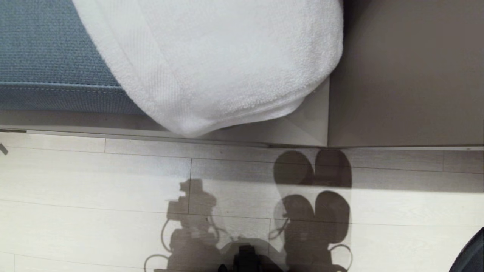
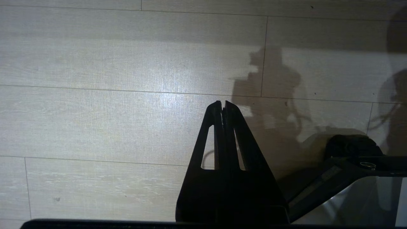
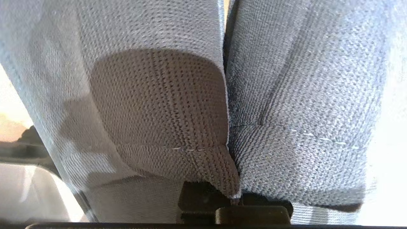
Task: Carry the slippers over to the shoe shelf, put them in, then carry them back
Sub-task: Place the slippers into the shoe cabinet
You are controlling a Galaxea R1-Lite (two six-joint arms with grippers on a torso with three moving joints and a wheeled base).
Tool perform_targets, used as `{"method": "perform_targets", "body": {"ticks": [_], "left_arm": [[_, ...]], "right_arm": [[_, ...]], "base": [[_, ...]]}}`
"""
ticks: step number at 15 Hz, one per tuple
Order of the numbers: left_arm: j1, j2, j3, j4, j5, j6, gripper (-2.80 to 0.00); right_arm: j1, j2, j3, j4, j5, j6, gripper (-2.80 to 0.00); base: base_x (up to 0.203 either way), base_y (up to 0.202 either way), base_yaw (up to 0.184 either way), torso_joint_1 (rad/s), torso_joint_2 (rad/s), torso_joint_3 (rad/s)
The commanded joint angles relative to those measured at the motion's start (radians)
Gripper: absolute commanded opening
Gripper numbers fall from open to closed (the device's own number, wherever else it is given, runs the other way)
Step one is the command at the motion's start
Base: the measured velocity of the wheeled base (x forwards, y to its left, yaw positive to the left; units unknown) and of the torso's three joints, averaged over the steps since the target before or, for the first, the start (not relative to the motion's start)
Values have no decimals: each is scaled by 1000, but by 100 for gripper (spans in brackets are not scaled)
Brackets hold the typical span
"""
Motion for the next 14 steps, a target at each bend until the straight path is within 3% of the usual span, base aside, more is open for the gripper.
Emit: {"method": "perform_targets", "body": {"ticks": [1,14], "left_arm": [[0,1,0,0,0,0,-280],[0,1,0,0,0,-3,-280]], "right_arm": [[0,-3,2,-1,1,-2,-280],[0,-3,2,2,0,16,-280]], "base": [[0,0,0,-1,2,27],[0,0,0,3,3,186]]}}
